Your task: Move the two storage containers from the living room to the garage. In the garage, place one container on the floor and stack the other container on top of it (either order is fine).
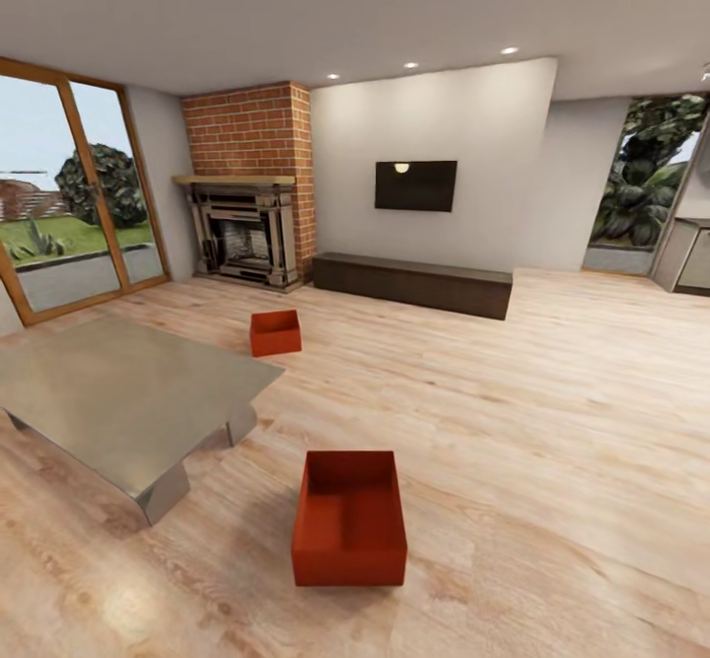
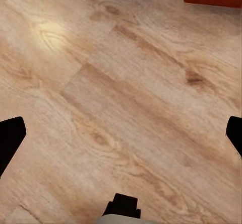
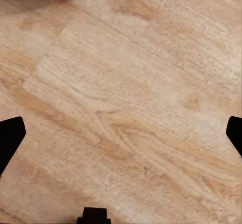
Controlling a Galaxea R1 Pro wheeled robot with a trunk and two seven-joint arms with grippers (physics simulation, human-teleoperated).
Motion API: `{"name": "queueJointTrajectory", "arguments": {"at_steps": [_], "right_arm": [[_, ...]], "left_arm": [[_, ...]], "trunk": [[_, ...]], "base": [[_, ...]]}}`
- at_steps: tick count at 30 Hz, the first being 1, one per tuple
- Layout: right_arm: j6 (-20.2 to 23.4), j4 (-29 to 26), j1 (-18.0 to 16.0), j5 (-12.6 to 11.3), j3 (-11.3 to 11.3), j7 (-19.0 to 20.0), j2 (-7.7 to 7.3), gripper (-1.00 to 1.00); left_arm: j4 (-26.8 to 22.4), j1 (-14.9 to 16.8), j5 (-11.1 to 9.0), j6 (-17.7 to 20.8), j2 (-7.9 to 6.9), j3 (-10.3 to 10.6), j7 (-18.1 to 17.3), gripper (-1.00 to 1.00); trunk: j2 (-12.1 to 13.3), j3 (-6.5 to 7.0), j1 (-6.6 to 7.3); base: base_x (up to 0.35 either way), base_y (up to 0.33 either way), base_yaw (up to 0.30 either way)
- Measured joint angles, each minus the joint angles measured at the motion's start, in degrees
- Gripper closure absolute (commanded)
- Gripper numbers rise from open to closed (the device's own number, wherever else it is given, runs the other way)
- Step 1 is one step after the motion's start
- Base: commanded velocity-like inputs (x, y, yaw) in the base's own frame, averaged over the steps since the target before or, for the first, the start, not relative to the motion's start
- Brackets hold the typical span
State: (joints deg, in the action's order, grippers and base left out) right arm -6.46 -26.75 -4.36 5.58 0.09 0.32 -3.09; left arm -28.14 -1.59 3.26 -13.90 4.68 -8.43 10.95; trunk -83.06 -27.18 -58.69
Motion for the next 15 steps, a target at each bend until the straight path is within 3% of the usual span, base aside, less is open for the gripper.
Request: {"name": "queueJointTrajectory", "arguments": {"at_steps": [15], "right_arm": [[0.0, 0.0, 0.0, 0.0, 0.0, 0.0, -0.01, -1.00]], "left_arm": [[0.0, 0.0, 0.0, 0.0, 0.00, 0.0, 0.0, -1.00]], "trunk": [[0.0, 0.00, 0.00]], "base": [[0.326, 0.000, 0.000]]}}
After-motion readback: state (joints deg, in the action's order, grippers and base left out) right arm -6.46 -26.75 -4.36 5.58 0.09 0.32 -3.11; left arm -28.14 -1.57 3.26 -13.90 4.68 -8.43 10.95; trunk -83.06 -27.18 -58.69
